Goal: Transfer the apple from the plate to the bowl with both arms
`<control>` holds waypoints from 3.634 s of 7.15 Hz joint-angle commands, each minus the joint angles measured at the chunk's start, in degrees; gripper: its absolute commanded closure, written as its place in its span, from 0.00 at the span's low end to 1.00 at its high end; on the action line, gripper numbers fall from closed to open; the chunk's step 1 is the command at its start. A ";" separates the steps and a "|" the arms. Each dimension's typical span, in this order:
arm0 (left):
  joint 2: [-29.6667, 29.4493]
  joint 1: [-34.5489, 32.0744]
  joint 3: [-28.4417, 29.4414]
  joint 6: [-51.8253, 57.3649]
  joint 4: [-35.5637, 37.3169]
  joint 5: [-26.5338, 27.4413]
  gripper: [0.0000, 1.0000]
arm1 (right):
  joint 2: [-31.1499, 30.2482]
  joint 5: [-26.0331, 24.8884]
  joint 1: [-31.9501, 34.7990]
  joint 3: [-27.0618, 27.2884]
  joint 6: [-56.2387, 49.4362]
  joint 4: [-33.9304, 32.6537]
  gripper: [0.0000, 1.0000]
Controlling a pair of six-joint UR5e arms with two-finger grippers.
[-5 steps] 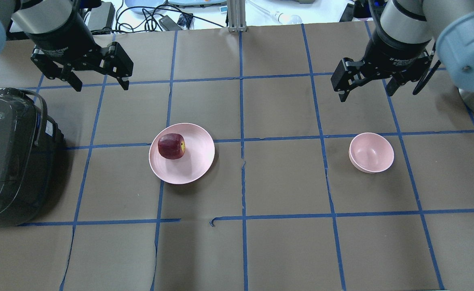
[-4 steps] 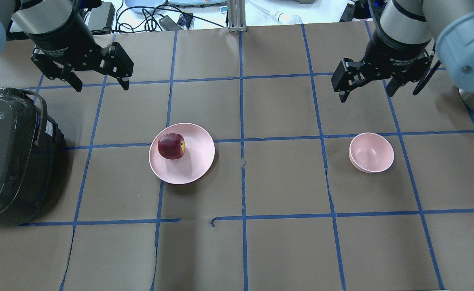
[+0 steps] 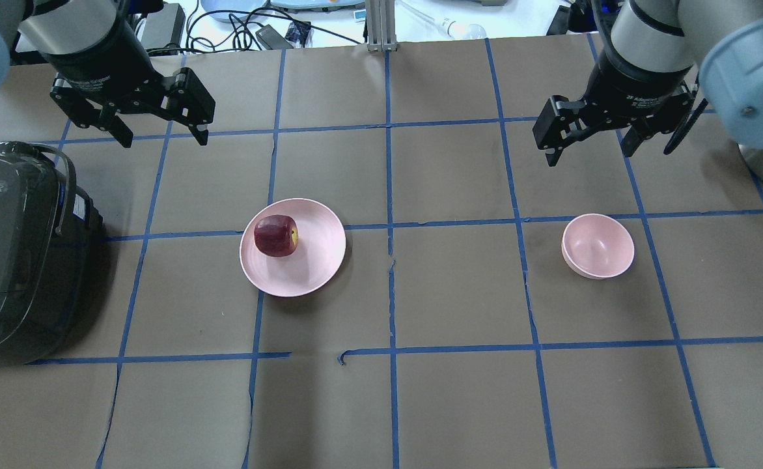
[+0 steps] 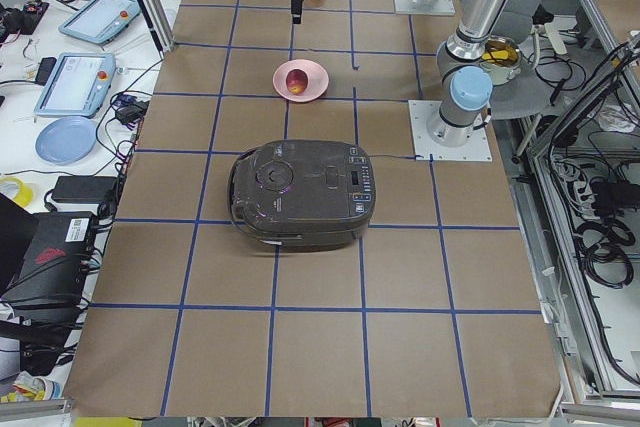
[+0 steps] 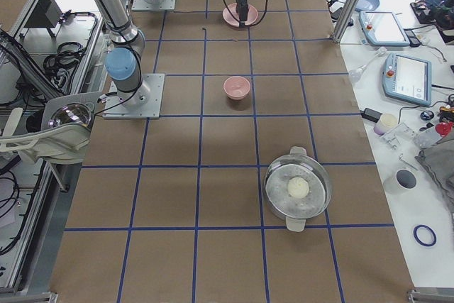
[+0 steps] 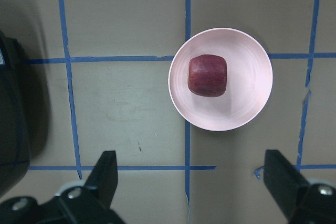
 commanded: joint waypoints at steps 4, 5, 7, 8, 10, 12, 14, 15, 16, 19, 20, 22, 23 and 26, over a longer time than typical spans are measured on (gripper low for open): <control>-0.07 -0.03 -0.09 -0.70 0.00 -0.08 0.00 | -0.16 -0.95 -0.09 0.42 -0.09 -0.35 0.00; 0.01 -0.12 -0.17 -0.70 0.00 -0.16 0.00 | 0.02 -0.95 -0.09 0.42 -0.09 -0.26 0.00; -0.25 -0.73 -1.48 -1.14 0.09 0.01 0.00 | -0.16 -0.43 -0.09 0.42 0.00 -0.44 0.00; -0.25 -2.12 -2.45 -1.14 3.31 0.53 0.00 | -0.07 -0.16 -0.09 0.42 -0.09 -0.35 0.00; -0.25 -2.23 -2.55 -1.85 4.40 0.36 0.00 | 0.02 -0.16 -0.09 0.42 0.00 -0.26 0.00; -0.16 -2.23 -2.55 -1.85 4.40 0.45 0.00 | -0.24 -0.16 0.00 0.42 0.00 -0.35 0.00; -0.07 -2.23 -2.37 -1.85 4.40 0.36 0.00 | -0.33 -0.16 0.00 0.42 -0.09 -0.09 0.00; -0.25 -2.23 -2.46 -1.85 4.40 0.36 0.00 | -0.33 -0.16 0.09 0.42 -0.09 -0.17 0.00; -0.25 -2.23 -2.46 -1.85 4.40 0.36 0.00 | -0.25 -0.77 0.00 0.42 0.00 -0.09 0.00; -0.42 -2.23 -2.63 -1.93 4.48 0.27 0.00 | -0.16 -0.77 0.00 0.33 0.00 -0.44 0.00; -2.08 -2.05 -2.98 -2.11 5.79 -0.07 0.00 | 0.36 -0.78 -0.70 0.41 0.00 -0.87 0.00; -6.73 -3.01 -10.06 -2.11 18.65 -2.08 0.00 | 3.77 -1.04 -4.90 0.50 -1.32 -0.62 0.00; -7.80 -3.89 -16.20 -1.33 25.51 -2.80 0.00 | 5.28 -0.95 -7.62 0.76 -1.84 -1.05 0.00; -12.36 -3.72 -24.86 -5.15 38.65 -2.28 0.00 | 12.13 0.10 -16.59 7.33 -12.38 -8.24 0.00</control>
